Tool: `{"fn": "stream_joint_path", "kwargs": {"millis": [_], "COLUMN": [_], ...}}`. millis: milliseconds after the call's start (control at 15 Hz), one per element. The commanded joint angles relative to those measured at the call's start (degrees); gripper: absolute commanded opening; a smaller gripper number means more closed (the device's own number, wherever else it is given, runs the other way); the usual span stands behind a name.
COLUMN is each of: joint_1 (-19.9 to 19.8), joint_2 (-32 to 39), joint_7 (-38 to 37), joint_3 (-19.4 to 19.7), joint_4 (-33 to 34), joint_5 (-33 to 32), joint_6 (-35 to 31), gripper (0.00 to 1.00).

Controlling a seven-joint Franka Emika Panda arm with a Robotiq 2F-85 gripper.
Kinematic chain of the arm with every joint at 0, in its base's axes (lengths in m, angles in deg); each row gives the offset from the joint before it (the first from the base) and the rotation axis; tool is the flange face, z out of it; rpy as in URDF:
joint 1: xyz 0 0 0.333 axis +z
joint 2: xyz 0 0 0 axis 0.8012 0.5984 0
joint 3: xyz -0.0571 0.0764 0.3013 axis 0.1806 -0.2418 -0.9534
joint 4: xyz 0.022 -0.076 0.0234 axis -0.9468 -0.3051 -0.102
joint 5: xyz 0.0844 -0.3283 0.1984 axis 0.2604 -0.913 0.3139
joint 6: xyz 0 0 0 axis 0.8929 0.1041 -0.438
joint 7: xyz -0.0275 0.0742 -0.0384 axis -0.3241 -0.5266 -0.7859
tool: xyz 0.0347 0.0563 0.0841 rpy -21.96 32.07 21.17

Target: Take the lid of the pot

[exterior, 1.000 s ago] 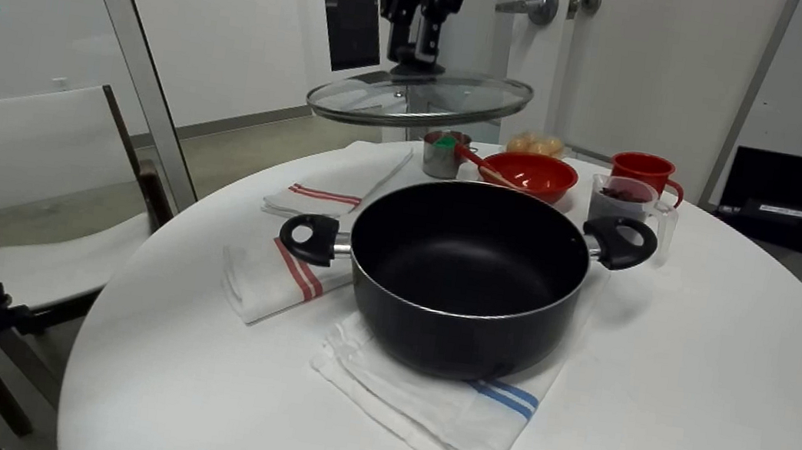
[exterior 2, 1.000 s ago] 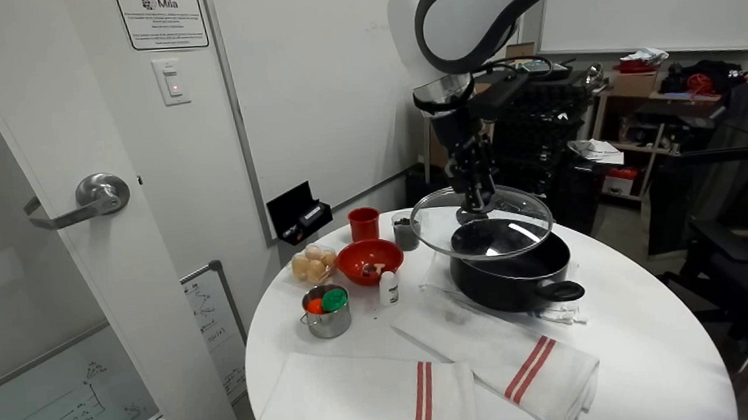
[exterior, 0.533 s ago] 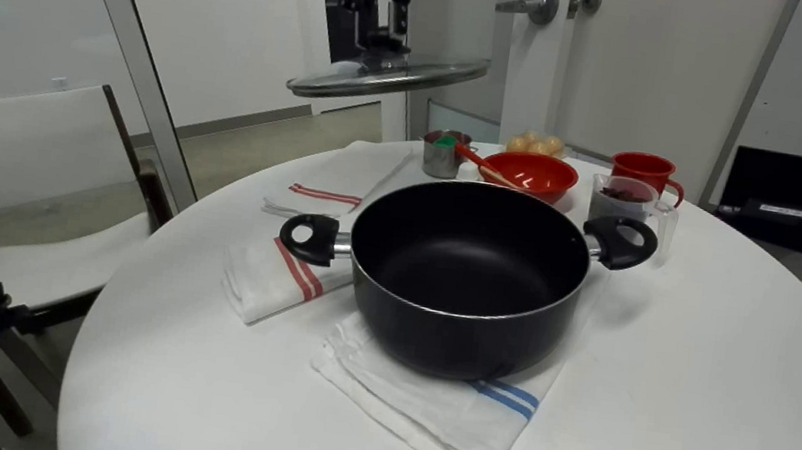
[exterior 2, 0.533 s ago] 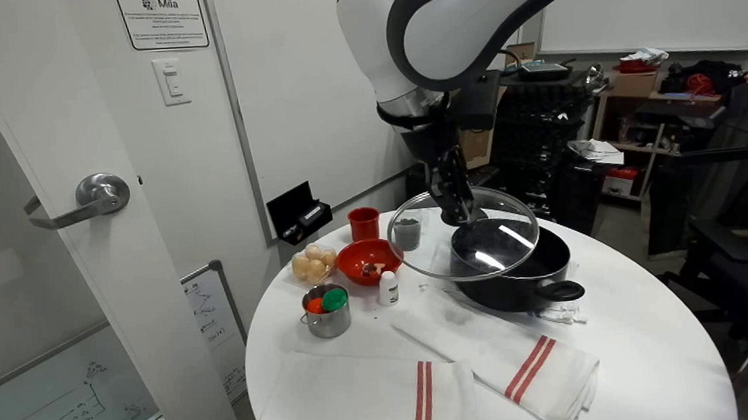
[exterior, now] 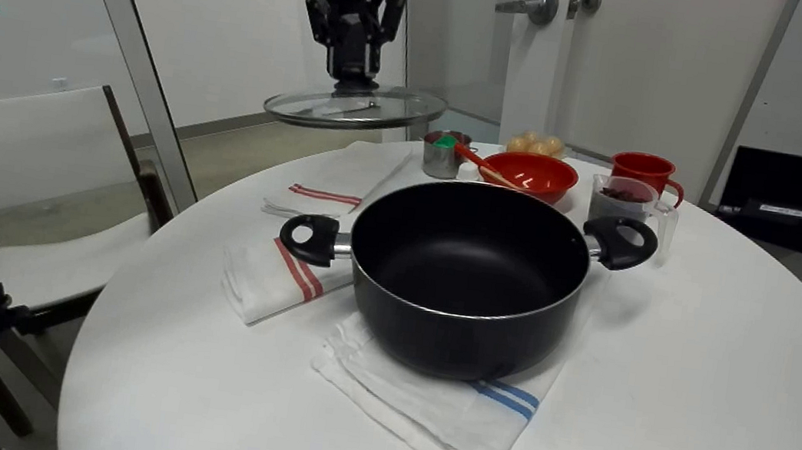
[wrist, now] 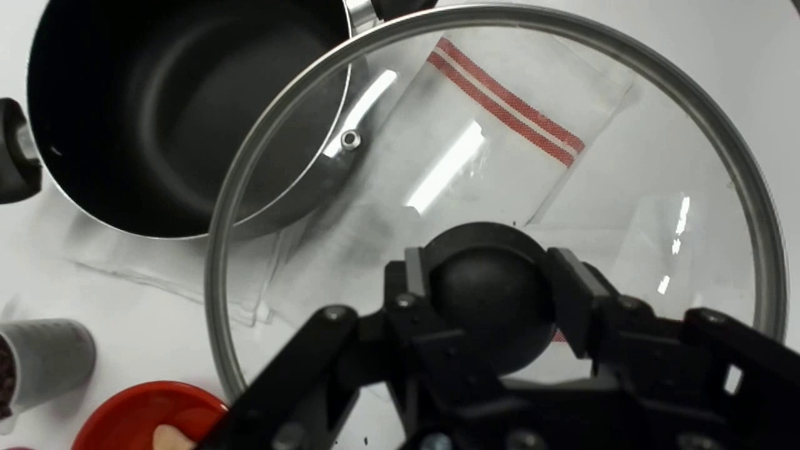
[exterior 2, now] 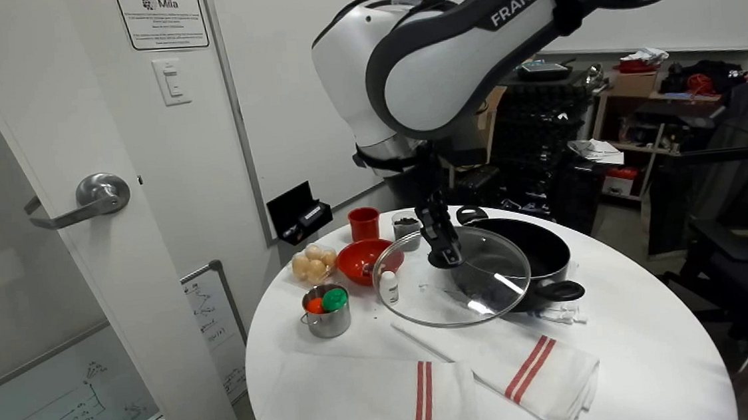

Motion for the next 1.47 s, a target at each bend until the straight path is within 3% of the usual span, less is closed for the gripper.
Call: {"fn": "stream_joint_path", "kwargs": {"millis": [0, 933, 1400], "joint_1": [-0.7, 0.1, 0.8], "joint_2": [4.6, 22.2, 28.2], "joint_7": [3.6, 6.3, 8.0], "joint_3": [-1.0, -1.1, -1.2], "joint_4": [6.3, 23.3, 28.1], "joint_5": [1.3, 2.7, 2.7], "joint_6": [1.9, 2.3, -0.6], "gripper": [0.24, 0.24, 0.24]}}
